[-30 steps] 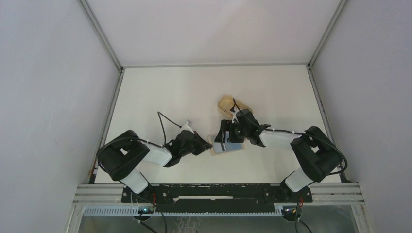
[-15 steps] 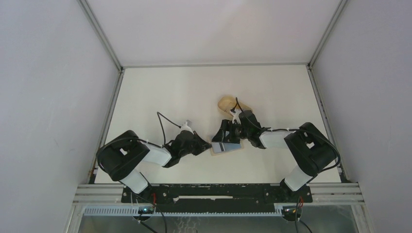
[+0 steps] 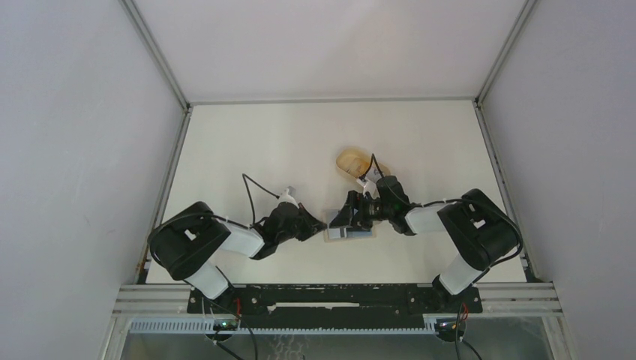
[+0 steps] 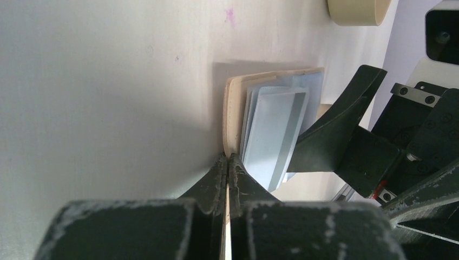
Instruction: Take the credit cards out of the card holder
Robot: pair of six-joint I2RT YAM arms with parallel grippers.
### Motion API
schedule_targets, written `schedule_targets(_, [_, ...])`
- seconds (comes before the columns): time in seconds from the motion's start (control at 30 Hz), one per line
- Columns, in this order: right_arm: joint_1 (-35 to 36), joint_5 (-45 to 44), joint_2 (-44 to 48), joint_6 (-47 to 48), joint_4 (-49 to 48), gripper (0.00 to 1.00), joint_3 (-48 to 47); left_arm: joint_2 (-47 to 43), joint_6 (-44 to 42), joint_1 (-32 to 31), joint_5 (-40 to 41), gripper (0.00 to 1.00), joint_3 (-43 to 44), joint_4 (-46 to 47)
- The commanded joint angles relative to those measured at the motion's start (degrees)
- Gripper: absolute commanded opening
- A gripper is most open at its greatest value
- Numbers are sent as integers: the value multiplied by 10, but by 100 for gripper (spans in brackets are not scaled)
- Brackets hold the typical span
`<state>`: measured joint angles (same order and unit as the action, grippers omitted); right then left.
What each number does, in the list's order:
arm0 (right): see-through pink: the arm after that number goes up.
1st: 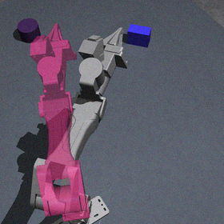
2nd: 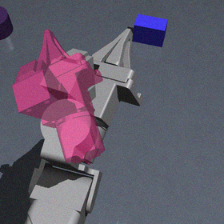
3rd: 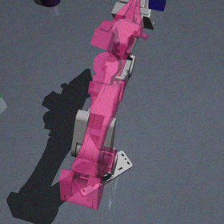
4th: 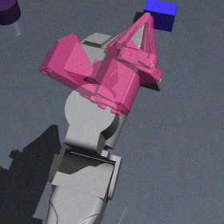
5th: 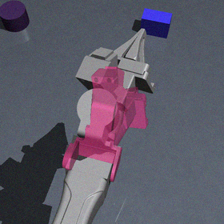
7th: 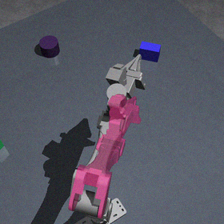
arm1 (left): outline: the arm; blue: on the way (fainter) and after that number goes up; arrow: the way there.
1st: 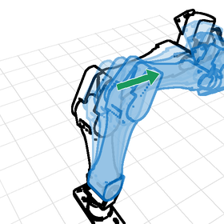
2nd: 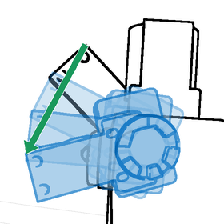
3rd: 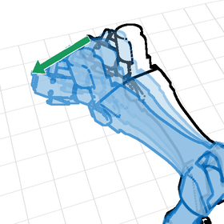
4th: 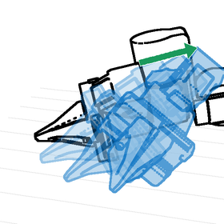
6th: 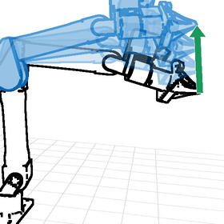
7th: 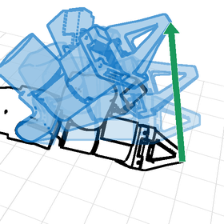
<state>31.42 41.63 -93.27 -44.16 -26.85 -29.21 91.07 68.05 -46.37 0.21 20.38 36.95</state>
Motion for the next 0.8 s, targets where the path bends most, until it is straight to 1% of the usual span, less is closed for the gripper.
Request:
schedule_targets(0.0, [4, 48, 27, -16, -26, 83, 5, 15, -11, -5, 4, 0, -17, -67])
schedule_targets(0.13, [5, 46, 9, -32, -57, 82, 7, 18, -11, -4, 2, 0, -15, -67])
schedule_targets(0.33, [3, 48, -33, -89, -141, 79, 7, 15, -13, -4, 2, 0, -14, -70])
schedule_targets(0.43, [2, 49, -39, -96, -153, 77, 6, 15, -12, -4, 3, 0, -16, -70])
schedule_targets(0.53, [-8, 57, -34, -90, -138, 75, 6, 12, -11, -5, 5, 0, -17, -71])
schedule_targets(0.77, [-58, 65, 28, -34, -43, 73, 10, 13, -10, -5, 5, 0, -18, -70])
